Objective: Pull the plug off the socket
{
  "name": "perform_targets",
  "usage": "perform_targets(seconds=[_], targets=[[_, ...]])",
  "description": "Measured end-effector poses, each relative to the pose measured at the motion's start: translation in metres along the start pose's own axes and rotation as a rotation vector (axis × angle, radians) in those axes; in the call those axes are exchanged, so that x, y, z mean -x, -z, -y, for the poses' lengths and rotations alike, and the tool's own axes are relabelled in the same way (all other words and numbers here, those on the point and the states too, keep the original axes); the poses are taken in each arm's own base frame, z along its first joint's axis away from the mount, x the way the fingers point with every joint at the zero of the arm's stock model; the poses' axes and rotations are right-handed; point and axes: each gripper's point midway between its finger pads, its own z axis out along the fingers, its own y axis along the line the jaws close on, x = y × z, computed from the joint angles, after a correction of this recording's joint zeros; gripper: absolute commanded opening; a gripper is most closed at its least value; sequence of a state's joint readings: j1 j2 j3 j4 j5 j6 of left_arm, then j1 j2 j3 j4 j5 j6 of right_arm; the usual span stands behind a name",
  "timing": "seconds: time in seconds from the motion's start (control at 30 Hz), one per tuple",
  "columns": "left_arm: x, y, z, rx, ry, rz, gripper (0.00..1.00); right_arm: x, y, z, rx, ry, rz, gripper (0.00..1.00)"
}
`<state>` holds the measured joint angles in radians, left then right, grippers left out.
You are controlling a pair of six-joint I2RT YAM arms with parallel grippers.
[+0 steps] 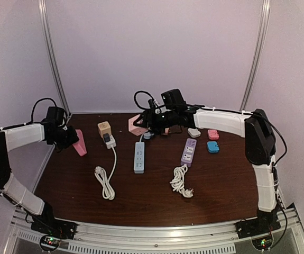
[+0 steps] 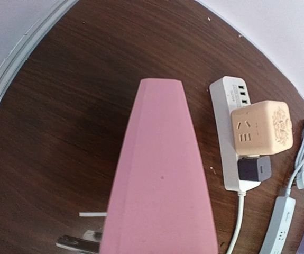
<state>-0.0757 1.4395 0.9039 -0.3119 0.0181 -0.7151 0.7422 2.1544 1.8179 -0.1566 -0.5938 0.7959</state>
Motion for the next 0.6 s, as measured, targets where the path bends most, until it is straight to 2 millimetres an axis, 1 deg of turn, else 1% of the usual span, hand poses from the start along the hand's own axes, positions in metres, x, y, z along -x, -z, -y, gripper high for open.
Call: perform_targets(seconds=[0.07,0.13,0.17,0.27,0.37,0.47,0.6], targets=[[0.003,-0.011,-0.003,0.022,-0.025,-0.025,0.0,0.007,0.01,0.02,-0.052,0.001,0.018,0.01],[0.012,-0.018,-0.003,0.056,-0.062,-0.036,0.0,0.011,0.019,0.034,-0.099,0.011,0.034,0.01],[0.02,-0.021,-0.002,0.076,-0.085,-0.028,0.0,0.011,0.024,0.039,-0.125,0.018,0.038,0.01],[0.044,-0.022,-0.004,0.151,-0.153,0.007,0.0,0.01,0.036,0.046,-0.182,0.05,0.046,0.01],[0.059,-0.016,-0.015,0.258,-0.22,0.025,0.0,0.012,0.049,0.05,-0.229,0.084,0.063,0.01],[0.059,-0.012,-0.033,0.366,-0.275,0.007,0.0,0.014,0.061,0.056,-0.271,0.107,0.073,0.01],[0.048,-0.017,-0.057,0.505,-0.343,-0.061,0.0,0.021,0.072,0.071,-0.329,0.118,0.09,0.01]])
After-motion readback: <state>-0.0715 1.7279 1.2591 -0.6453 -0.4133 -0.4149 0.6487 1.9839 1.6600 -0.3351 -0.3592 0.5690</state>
